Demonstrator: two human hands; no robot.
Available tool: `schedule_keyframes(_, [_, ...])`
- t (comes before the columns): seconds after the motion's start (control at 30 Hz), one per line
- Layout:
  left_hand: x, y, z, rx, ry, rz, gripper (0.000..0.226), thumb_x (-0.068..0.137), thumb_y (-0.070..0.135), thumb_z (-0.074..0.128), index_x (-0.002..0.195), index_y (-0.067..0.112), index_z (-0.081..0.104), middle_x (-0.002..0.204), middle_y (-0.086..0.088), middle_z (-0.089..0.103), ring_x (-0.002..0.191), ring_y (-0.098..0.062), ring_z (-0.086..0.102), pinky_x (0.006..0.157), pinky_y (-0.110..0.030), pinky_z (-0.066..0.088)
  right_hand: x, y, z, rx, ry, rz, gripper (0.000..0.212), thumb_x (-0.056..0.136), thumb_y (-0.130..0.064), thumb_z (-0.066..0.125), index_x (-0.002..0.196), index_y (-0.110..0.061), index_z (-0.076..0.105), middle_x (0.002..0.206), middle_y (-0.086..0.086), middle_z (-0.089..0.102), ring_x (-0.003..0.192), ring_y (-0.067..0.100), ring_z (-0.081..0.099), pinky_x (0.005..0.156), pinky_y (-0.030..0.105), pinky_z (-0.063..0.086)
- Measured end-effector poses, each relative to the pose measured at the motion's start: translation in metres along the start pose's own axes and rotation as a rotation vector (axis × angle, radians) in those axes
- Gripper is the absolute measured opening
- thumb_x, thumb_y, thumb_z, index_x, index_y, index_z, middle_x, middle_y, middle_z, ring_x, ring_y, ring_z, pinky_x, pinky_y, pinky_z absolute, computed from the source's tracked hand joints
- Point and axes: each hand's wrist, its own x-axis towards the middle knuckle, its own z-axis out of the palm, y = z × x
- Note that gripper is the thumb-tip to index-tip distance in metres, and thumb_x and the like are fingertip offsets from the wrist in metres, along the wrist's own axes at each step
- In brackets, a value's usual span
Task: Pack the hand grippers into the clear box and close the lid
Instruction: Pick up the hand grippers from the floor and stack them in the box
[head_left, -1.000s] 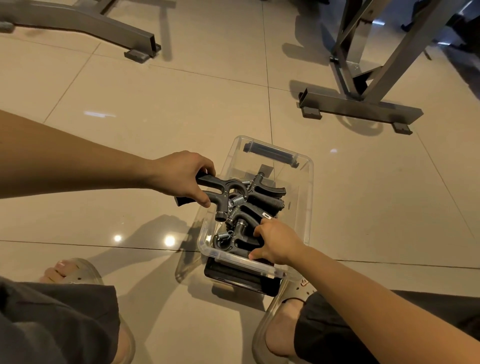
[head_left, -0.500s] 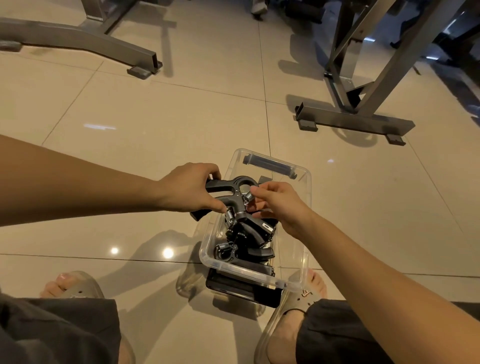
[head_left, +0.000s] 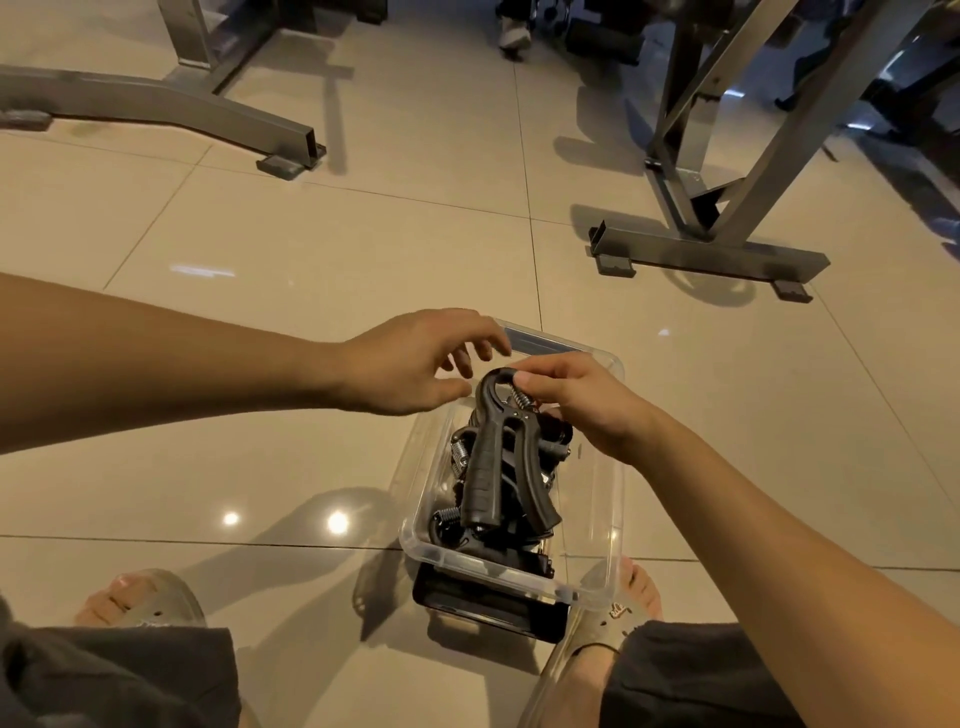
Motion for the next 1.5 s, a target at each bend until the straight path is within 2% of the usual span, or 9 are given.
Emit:
schedule_keyframes(0.13, [-0.004,0.004,0.006,0.085,-0.034,0.09,0.033,0.085,0.041,0.072,0.116,0.03,0.065,0.116,0.011,0.052,0.098,-0.002,0.058,0.083,-0.038,0.055,0.0,0.0,-0.002,0.03,-0.077,-0.025,0.025,0.099,-0.022,0.061,0.115,-0.007,0.075,0.104,0.007,0.075,0.1,0.026,0.063,0.095,0.041,0.045])
schedule_keyframes(0.3, [-0.004,0.005,0.005,0.132,-0.008,0.174,0.026,0.084,0.042,0.076,0.107,0.033,0.066,0.119,0.012,0.048,0.097,0.0,0.048,0.079,-0.024,0.044,-0.003,-0.008,-0.002,0.074,-0.128,-0.011,0.023,0.099,-0.023,0.061,0.11,-0.008,0.075,0.089,-0.005,0.074,0.081,0.009,0.064,0.075,0.026,0.045])
schedule_keyframes(0.57, [-0.007,-0.004,0.01,0.152,0.107,0.205,0.029,0.095,0.043,0.059,0.112,0.02,0.057,0.114,0.004,0.057,0.099,-0.014,0.054,0.085,-0.039,0.05,-0.003,-0.014,-0.012,0.055,-0.035,-0.014,0.027,0.094,-0.032,0.068,0.116,-0.018,0.075,0.114,0.009,0.072,0.112,0.031,0.066,0.092,0.043,0.054])
schedule_keyframes(0.77, [-0.004,-0.01,0.001,0.158,0.128,0.061,0.023,0.101,0.041,0.05,0.112,0.022,0.054,0.1,0.004,0.065,0.086,-0.02,0.06,0.077,-0.044,0.052,-0.008,-0.02,-0.023,0.081,-0.111,-0.002,0.052,0.089,-0.043,0.064,0.127,-0.008,0.067,0.117,0.019,0.071,0.105,0.034,0.071,0.089,0.046,0.06])
schedule_keyframes(0.93, [0.001,-0.01,-0.003,0.126,0.071,0.052,0.02,0.104,0.032,0.048,0.115,0.019,0.058,0.089,0.008,0.062,0.077,-0.008,0.053,0.067,-0.027,0.041,-0.007,-0.019,-0.034,0.165,-0.021,0.09,0.052,0.101,-0.048,0.046,0.128,-0.006,0.063,0.123,0.02,0.067,0.097,0.033,0.074,0.074,0.037,0.06])
schedule_keyframes(1.1, [0.004,-0.01,-0.005,0.081,-0.017,0.032,0.021,0.104,0.032,0.048,0.116,0.021,0.06,0.085,0.017,0.06,0.077,0.001,0.057,0.064,-0.019,0.039,-0.009,-0.017,-0.045,0.2,-0.059,0.169,0.071,0.098,-0.065,0.036,0.124,-0.005,0.065,0.117,0.018,0.072,0.093,0.028,0.073,0.09,0.043,0.057])
schedule_keyframes(1.23, [0.01,-0.01,-0.005,-0.015,-0.066,-0.044,0.02,0.104,0.028,0.049,0.113,0.019,0.064,0.084,0.005,0.066,0.076,-0.011,0.062,0.066,-0.029,0.049,-0.011,-0.019,-0.043,-0.005,-0.091,0.071,0.052,0.092,-0.054,0.057,0.115,-0.01,0.071,0.11,0.012,0.075,0.101,0.032,0.072,0.096,0.05,0.054])
schedule_keyframes(1.33, [0.019,-0.013,-0.003,-0.108,-0.09,-0.113,0.02,0.104,0.023,0.051,0.108,0.011,0.067,0.077,0.001,0.066,0.067,-0.012,0.063,0.062,-0.024,0.049,-0.008,-0.015,-0.04,-0.213,-0.026,-0.098,0.037,0.086,-0.036,0.077,0.116,-0.014,0.07,0.104,0.009,0.072,0.093,0.021,0.071,0.085,0.046,0.059])
schedule_keyframes(1.5, [0.03,-0.02,0.005,-0.261,-0.133,-0.237,0.02,0.104,0.02,0.052,0.102,0.007,0.067,0.073,-0.005,0.065,0.061,-0.012,0.063,0.061,-0.027,0.053,0.001,0.003,-0.031,-0.953,0.091,-0.27,0.082,0.068,-0.067,0.076,0.136,-0.028,0.052,0.121,-0.007,0.055,0.107,0.011,0.052,0.093,0.037,0.05])
